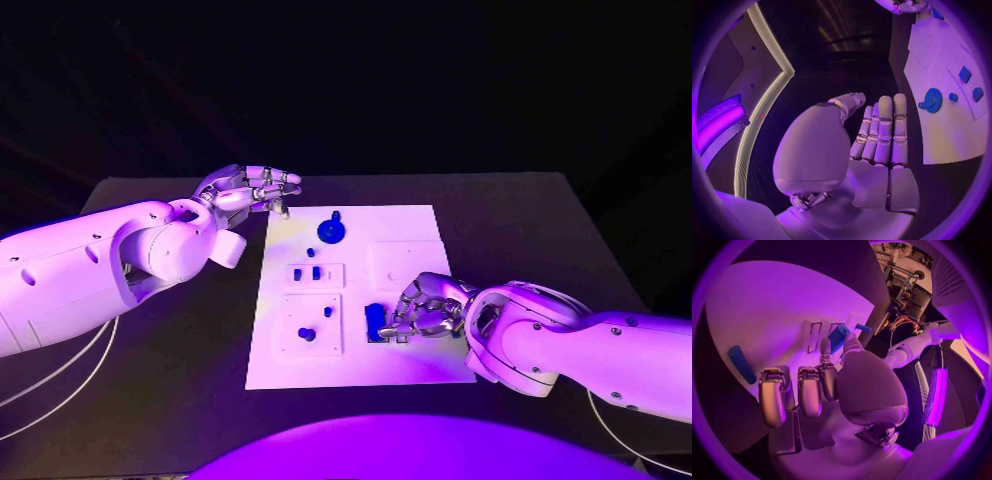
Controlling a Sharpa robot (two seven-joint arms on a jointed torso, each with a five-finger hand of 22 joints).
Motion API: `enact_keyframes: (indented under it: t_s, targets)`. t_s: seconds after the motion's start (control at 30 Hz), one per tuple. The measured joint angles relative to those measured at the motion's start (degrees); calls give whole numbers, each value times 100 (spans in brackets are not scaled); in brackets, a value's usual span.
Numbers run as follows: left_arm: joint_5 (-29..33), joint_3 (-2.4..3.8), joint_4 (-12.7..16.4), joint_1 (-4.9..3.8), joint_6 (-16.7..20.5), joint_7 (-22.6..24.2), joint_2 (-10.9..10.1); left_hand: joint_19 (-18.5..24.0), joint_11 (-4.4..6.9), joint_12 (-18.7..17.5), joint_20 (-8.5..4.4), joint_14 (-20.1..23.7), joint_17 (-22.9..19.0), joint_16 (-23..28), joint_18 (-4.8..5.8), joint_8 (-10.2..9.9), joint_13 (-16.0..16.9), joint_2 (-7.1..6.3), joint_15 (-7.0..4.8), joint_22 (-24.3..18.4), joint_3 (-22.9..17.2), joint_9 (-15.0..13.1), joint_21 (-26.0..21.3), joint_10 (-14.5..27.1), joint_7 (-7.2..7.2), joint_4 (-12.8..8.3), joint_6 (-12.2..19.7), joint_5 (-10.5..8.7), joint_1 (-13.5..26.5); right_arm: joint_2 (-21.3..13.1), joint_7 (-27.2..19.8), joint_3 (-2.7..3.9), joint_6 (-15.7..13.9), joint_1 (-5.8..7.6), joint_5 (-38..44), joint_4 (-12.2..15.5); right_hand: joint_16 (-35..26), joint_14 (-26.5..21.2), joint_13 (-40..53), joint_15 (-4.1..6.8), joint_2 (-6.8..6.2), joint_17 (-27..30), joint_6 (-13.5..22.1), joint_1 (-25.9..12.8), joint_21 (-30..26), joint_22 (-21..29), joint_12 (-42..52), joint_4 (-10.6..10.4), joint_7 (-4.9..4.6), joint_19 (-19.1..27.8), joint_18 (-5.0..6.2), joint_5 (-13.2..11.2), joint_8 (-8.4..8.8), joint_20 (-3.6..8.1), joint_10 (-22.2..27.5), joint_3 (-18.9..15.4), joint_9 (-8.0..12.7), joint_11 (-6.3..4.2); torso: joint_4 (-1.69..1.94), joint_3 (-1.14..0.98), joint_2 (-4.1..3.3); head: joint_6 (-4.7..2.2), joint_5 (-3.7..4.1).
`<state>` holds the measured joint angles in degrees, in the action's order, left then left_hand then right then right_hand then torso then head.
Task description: Assemble the parts on the task board
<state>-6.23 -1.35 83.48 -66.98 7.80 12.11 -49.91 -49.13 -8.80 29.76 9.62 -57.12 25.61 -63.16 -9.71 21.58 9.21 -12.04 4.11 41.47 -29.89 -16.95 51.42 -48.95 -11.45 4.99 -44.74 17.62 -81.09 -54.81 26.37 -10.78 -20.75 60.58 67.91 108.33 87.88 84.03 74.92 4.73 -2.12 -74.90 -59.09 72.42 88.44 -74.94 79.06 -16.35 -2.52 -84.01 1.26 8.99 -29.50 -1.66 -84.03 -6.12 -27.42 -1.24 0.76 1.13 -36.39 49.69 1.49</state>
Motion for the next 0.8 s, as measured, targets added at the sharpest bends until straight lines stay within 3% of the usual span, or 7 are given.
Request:
enact_keyframes:
  t_s: [0.5,0.8]
  targets:
    - [0,0,-2,0,0,-9,-13,0,0,-1,0,0,0,0,0,0,0,18,0,-6,0,0,0,0,0,0,-1,0,18,-25,6,-1,79,-6,94,-29,0,0,10,0,1,-4,0,59,-1,1,9,-24,0,0,0,0,0,0,0,25,16,0,0,-5,0,-7,-8]
    - [0,-1,-3,0,-1,-15,-20,0,0,-2,0,0,1,0,-1,0,0,23,0,-6,0,0,0,0,0,0,-1,0,23,-26,-11,-1,116,-5,95,-19,0,0,7,-1,-190,-3,0,33,-1,2,9,-24,0,0,0,-125,0,0,0,25,31,0,1,-5,-2,-3,-12]
